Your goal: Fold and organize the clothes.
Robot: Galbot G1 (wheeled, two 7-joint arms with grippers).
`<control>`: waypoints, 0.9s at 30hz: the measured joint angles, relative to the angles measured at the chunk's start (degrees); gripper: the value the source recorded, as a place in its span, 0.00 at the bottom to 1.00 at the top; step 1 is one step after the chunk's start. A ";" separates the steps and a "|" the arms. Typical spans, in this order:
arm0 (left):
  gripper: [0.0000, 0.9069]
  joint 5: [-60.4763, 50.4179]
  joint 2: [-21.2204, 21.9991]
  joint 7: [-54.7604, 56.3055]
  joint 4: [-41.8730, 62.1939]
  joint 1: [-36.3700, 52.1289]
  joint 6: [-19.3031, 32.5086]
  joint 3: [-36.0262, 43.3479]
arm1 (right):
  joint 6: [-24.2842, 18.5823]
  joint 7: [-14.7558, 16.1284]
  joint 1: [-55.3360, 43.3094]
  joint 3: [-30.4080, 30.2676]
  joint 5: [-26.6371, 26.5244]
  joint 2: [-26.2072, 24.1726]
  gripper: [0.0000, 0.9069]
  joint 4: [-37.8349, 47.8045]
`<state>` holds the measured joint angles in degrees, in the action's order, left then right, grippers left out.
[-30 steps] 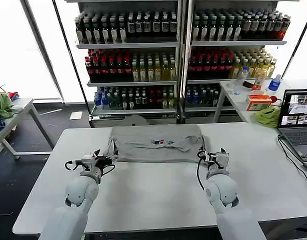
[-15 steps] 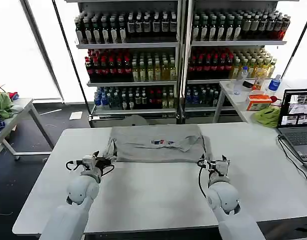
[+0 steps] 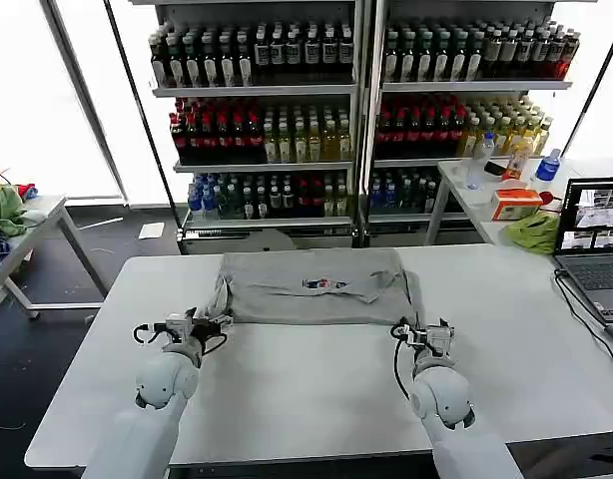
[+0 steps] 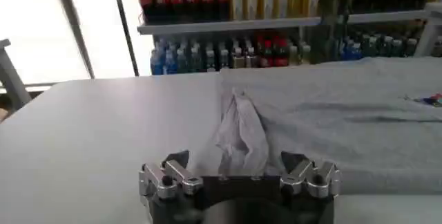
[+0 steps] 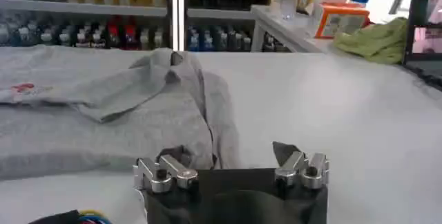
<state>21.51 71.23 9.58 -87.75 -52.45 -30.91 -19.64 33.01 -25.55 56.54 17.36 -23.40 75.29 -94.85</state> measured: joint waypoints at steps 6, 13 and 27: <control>0.01 -0.40 -0.09 -0.06 0.07 -0.29 0.00 -0.01 | -0.27 1.14 0.41 -0.05 -0.27 0.46 0.00 0.39; 0.00 -0.65 -0.11 -0.42 0.01 -0.69 0.12 -0.01 | -0.35 1.46 1.10 -0.24 0.21 0.80 0.00 0.37; 0.00 -0.96 -0.16 -0.96 -0.34 -1.46 0.60 -0.01 | -0.08 0.31 3.17 0.93 -0.32 0.32 0.00 -1.53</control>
<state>20.56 71.07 8.62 -88.09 -53.91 -30.31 -19.65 32.93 -25.24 59.71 18.29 -23.72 75.61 -96.38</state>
